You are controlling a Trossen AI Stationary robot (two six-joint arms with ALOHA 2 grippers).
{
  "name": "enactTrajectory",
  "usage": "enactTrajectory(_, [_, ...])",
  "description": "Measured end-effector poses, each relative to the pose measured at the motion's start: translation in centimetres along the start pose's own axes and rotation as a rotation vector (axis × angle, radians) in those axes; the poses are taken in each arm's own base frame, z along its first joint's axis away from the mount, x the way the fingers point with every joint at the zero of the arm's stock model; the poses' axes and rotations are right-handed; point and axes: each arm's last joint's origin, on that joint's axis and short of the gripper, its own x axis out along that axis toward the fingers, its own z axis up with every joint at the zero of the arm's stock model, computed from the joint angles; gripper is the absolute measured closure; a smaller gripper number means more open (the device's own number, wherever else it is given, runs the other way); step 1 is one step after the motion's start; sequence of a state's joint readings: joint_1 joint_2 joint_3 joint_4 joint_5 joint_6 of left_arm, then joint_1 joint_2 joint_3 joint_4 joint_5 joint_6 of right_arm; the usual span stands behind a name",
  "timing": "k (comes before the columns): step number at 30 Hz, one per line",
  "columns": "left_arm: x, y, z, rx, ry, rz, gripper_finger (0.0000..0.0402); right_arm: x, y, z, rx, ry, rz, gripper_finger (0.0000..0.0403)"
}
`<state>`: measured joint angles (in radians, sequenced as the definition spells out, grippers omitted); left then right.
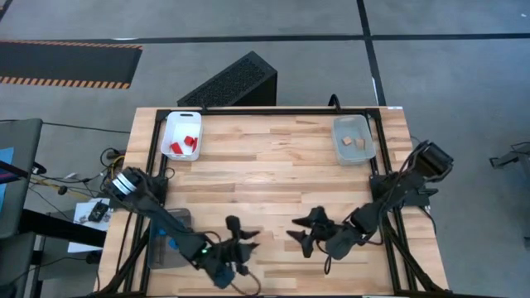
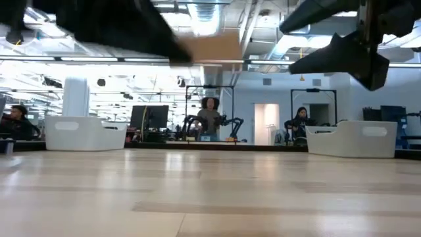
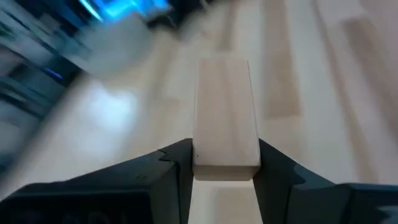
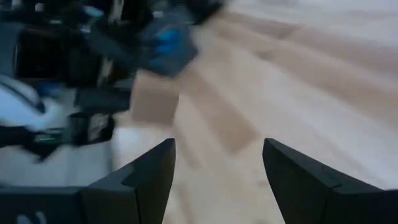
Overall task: Sort & place blocks by color
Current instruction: Put the brown block into the grey bin
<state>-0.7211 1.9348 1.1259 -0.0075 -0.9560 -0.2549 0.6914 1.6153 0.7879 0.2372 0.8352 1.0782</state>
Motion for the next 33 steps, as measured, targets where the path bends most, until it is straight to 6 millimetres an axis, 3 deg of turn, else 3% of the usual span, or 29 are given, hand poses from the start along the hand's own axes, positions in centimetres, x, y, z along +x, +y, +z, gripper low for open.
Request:
enactTrajectory(4, [-2.7,1.0,1.8,0.129,-0.081,0.122,0.0303,0.5,1.2,0.1,0.053,0.034,0.153,0.0137])
enactTrajectory(9, [-3.8,1.1,2.4,0.323,-0.099,0.123,0.0298,0.6,2.4,1.2,0.056,0.006,0.304,0.0137])
enactTrajectory(14, [-3.8,1.1,2.5,0.351,-0.098,0.121,0.0298,1.0,2.8,1.8,0.063,-0.024,0.364,0.0137])
enactTrajectory(21, [-3.4,1.4,2.6,0.347,-0.095,0.135,0.0297,3.9,2.4,0.6,0.046,-0.003,0.327,0.0137])
enactTrajectory(25, [-3.1,1.5,2.6,0.360,-0.087,0.124,0.0297,4.9,3.0,1.2,0.041,-0.031,0.419,0.0137])
enactTrajectory(33, [-3.0,1.5,2.5,0.369,-0.082,0.100,0.0296,6.2,2.5,2.1,0.037,-0.022,0.415,0.0147])
